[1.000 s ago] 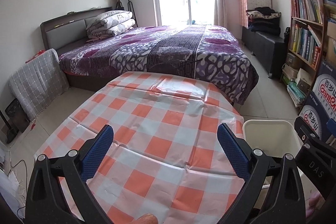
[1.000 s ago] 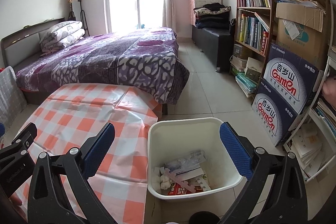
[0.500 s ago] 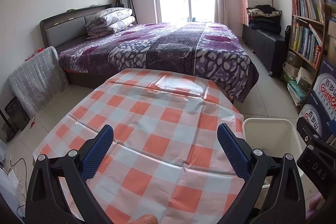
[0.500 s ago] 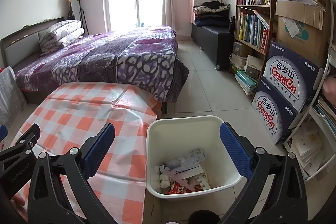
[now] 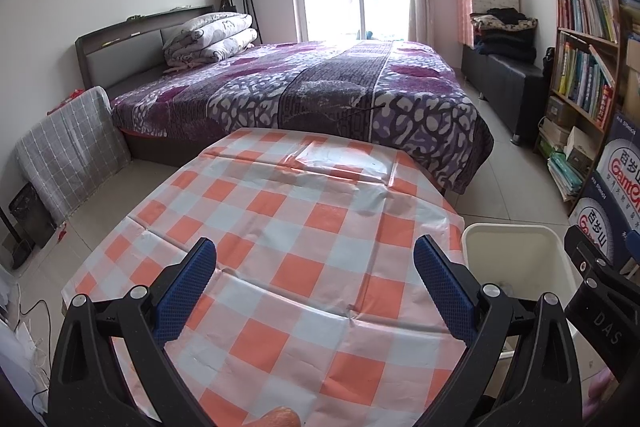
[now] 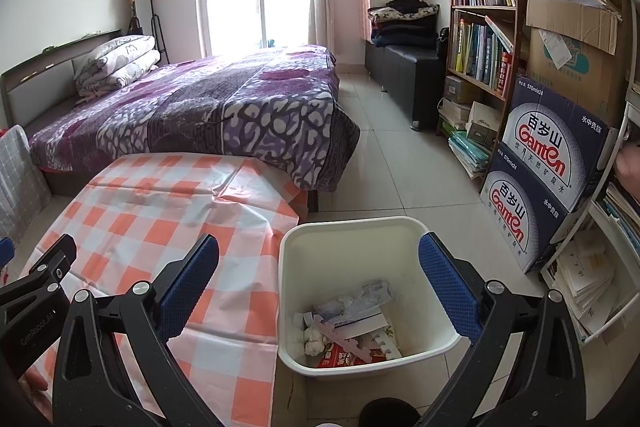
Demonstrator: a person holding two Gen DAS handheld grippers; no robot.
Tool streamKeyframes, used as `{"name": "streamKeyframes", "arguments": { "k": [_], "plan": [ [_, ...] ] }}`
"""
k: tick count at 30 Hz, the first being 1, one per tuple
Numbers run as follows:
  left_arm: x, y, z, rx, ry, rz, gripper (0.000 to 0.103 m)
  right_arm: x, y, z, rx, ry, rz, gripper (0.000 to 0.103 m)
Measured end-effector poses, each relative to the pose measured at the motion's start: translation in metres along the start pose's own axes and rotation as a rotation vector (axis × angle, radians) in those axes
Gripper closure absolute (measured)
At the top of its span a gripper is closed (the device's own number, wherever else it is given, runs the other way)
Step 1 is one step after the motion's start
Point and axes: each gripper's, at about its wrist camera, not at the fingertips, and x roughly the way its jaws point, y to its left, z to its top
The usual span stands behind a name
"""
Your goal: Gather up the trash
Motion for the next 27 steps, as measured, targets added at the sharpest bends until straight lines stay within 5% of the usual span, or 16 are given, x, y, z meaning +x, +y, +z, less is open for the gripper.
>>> {"name": "streamKeyframes", "arguments": {
  "k": [27],
  "plan": [
    [0.0012,0.0008,-0.0011,0.003,0.002,-0.002,0.007,0.0005,-0.0004,0.0021,0.0,0.004,0.0,0.007]
  ]
}}
